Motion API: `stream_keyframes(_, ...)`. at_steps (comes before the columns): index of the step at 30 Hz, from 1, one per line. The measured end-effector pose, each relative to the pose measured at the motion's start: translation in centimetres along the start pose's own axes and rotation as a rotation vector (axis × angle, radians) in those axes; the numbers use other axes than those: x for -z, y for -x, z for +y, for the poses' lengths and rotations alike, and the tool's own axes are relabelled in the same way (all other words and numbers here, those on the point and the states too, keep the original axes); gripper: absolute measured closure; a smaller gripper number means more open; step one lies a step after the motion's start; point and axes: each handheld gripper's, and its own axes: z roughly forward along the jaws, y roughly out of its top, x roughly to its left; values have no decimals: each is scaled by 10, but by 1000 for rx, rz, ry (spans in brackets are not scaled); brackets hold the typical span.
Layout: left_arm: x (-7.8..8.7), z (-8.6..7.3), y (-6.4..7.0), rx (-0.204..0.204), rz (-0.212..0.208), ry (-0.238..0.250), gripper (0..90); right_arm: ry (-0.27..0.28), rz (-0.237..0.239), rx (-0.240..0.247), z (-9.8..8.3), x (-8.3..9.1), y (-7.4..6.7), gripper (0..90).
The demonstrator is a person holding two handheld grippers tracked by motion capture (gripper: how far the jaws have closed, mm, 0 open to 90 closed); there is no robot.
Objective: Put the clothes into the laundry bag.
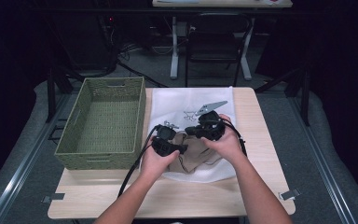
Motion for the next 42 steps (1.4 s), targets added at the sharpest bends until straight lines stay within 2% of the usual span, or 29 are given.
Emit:
stream_keyframes(4, 13, -5, 3, -19, -14, 11, 364, 1, -2, -3, 0, 0, 1, 900)
stream_keyframes(9, 27, -13, 7, -49, -9, 20, 303, 2, -6, -5, -1, 1, 1, 900)
stream_keyframes(13, 33, -23, 7, -76, 21, 31, 265, 2, -6, -6, -1, 0, 2, 900)
stream_keyframes(14, 33, -26, 6, -72, 25, 41, 264, 1, -6, -8, -1, 0, 2, 900)
stream_keyframes(18, 23, -36, -2, -56, -21, 18, 262, 0, -9, 2, -1, -1, 0, 900)
stream_keyframes(23, 7, -45, -3, -47, -35, -1, 258, -3, -7, 2, -1, -2, -1, 899)
stream_keyframes(32, -23, -51, -3, -59, 24, -37, 267, -6, -6, 3, -1, -1, -2, 900)
stream_keyframes(35, -29, -52, -2, -40, 34, -29, 312, -6, -7, 8, -1, -2, -2, 900)
stream_keyframes(36, -31, -53, -1, -42, 38, -27, 324, -7, -8, 7, -1, -2, -2, 900)
stream_keyframes(39, -35, -53, 0, -47, 86, -26, 374, -9, -6, 6, -2, -2, -2, 900)
stream_keyframes(41, -38, -53, -1, -31, 96, -17, 408, -10, -6, 10, -2, -3, -2, 900)
stream_keyframes(42, -39, -54, -2, -40, 96, -22, 423, -12, -6, 7, -2, -3, -2, 899)
